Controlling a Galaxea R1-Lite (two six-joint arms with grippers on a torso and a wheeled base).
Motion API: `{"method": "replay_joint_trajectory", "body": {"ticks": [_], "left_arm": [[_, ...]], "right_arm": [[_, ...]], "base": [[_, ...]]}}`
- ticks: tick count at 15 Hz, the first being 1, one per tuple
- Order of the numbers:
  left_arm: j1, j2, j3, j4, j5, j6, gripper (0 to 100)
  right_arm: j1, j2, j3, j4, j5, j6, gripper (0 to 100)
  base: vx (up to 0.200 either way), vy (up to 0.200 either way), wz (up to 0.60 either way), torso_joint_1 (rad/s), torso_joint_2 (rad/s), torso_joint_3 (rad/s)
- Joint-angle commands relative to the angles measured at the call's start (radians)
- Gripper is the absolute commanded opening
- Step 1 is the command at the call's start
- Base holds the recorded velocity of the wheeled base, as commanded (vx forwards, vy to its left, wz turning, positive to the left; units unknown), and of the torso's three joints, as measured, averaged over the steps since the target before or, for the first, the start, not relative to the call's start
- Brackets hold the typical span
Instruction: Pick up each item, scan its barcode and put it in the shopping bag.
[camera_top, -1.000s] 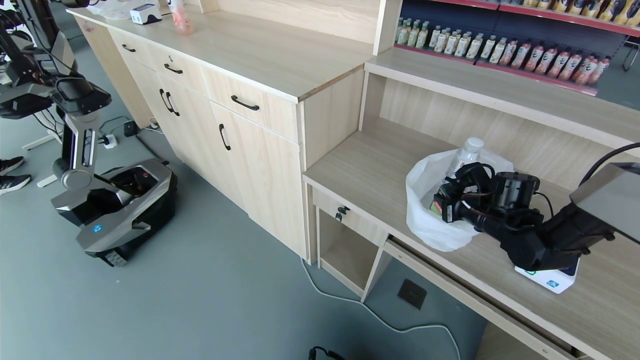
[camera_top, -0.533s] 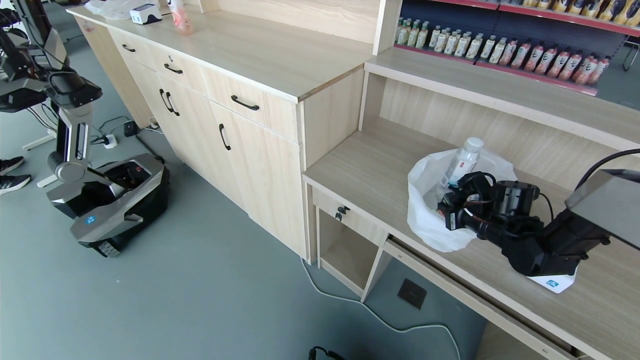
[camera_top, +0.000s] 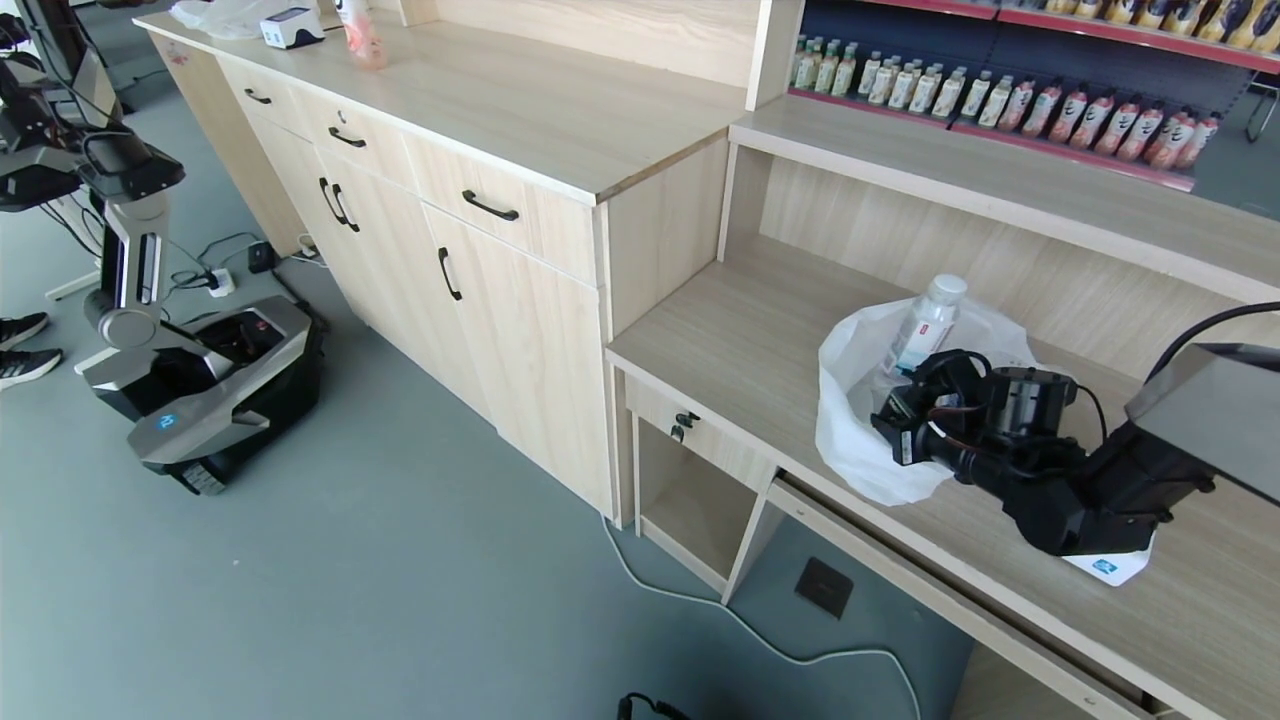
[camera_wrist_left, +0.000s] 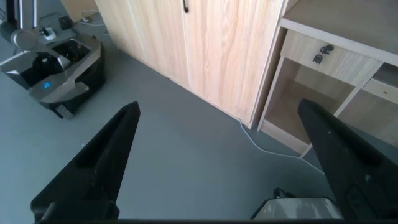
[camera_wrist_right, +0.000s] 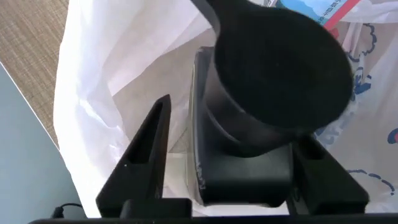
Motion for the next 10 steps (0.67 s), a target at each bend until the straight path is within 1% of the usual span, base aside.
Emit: {"method": "replay_joint_trajectory", "body": {"ticks": [1, 4, 6, 8, 10], "left_arm": [[0.000, 0.000, 0.000, 0.000, 0.000, 0.000, 100], [0.000, 0.000, 0.000, 0.000, 0.000, 0.000, 100], [0.000, 0.000, 0.000, 0.000, 0.000, 0.000, 100], [0.000, 0.000, 0.000, 0.000, 0.000, 0.000, 100], [0.000, 0.000, 0.000, 0.000, 0.000, 0.000, 100]], "right_arm": [[0.002, -0.009, 0.001, 0.000, 0.001, 0.002, 100], [0.002, -0.098, 0.016, 0.019, 0.002, 0.032, 100], [-0.009, -0.291, 0.097, 0.111, 0.002, 0.035, 100], [-0.046, -0.477, 0.174, 0.209, 0.002, 0.015, 100], [-0.100, -0.624, 0.218, 0.296, 0.001, -0.011, 100]], "base": [[0.000, 0.000, 0.00, 0.000, 0.00, 0.000], [0.000, 0.000, 0.00, 0.000, 0.00, 0.000], [0.000, 0.000, 0.00, 0.000, 0.00, 0.000], [0.000, 0.000, 0.00, 0.000, 0.00, 0.000], [0.000, 0.000, 0.00, 0.000, 0.00, 0.000]]}}
